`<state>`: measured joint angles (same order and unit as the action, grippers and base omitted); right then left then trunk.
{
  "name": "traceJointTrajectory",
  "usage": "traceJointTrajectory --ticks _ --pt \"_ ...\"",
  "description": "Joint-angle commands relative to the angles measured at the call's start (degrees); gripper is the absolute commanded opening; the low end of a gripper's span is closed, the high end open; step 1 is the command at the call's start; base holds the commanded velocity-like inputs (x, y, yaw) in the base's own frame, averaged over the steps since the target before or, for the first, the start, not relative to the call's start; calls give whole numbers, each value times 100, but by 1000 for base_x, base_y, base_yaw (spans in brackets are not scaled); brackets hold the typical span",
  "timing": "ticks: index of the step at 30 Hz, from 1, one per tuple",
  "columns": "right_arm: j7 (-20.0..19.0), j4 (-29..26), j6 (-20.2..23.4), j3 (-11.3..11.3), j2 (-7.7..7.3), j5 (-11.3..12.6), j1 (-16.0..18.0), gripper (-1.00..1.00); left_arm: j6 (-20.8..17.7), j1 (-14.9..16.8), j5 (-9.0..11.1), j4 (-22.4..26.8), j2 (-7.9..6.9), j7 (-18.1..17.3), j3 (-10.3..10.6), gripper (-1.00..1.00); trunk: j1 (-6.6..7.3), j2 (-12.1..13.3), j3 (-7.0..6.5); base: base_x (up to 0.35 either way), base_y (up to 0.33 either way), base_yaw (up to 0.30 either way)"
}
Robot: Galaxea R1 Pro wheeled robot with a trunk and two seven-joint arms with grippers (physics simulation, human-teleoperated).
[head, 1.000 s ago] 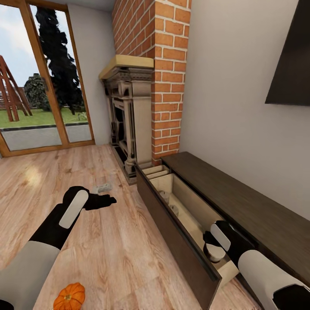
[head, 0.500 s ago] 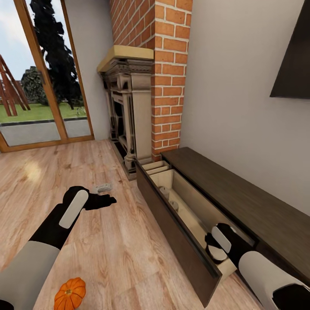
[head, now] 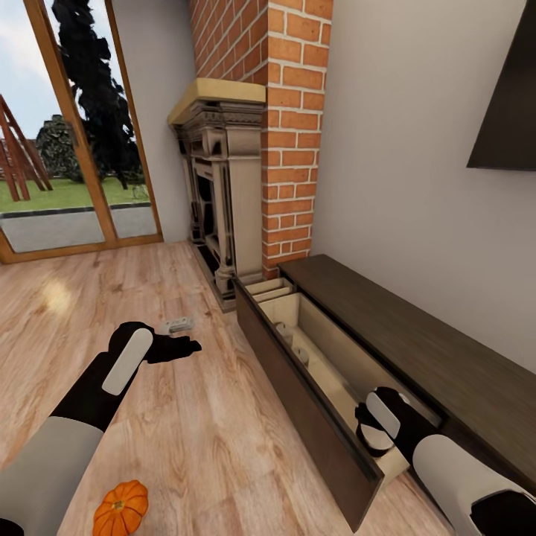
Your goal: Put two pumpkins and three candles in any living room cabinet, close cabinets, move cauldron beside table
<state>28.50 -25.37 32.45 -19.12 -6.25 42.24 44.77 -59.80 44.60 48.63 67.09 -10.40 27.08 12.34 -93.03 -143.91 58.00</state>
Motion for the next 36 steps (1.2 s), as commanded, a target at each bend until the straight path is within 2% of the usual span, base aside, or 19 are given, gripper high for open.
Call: traceJointTrajectory --ticks 1,28,36 --pt "42 -12 17 -48 -8 57 4 -100 -6 4 59 5 -5 60 14 100 1 -3 6 136 0 0" --pt "42 -12 16 -50 1 57 3 -100 -6 4 29 31 -5 59 14 100 1 -3 6 64 -26 0" --pt "35 -12 16 -56 1 57 2 -100 -6 4 28 32 -5 60 14 100 -20 -13 183 1 -1 0"
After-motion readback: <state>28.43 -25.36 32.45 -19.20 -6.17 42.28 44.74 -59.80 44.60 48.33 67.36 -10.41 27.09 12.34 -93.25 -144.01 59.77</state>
